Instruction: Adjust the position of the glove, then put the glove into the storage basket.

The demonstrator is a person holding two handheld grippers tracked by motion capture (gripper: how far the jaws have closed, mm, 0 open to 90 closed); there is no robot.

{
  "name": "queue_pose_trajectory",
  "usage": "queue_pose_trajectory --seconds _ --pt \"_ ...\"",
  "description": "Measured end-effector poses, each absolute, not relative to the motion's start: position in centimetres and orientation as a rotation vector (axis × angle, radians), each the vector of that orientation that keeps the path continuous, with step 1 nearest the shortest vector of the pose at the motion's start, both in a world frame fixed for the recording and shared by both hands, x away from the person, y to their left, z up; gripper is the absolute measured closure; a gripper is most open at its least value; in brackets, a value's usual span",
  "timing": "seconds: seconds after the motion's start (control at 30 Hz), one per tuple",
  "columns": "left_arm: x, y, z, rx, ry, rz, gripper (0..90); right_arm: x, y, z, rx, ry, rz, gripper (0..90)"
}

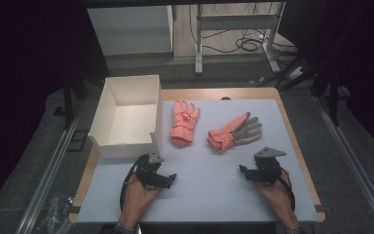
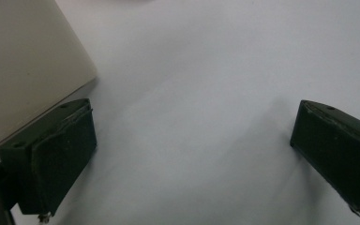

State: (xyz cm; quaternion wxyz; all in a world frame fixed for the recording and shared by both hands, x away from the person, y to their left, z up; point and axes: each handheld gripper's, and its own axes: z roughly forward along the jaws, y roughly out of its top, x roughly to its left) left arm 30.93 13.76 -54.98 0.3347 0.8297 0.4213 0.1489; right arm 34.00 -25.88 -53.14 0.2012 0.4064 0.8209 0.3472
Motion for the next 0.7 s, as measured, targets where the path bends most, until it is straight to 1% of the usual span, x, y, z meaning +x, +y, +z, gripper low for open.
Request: queue_pose_trajectory --seconds 0.7 --pt "30.96 13.88 -55.04 2.157 1.096 0.385 0.9 34.01 -25.84 -53.11 1.135 2.297 0.967 25.0"
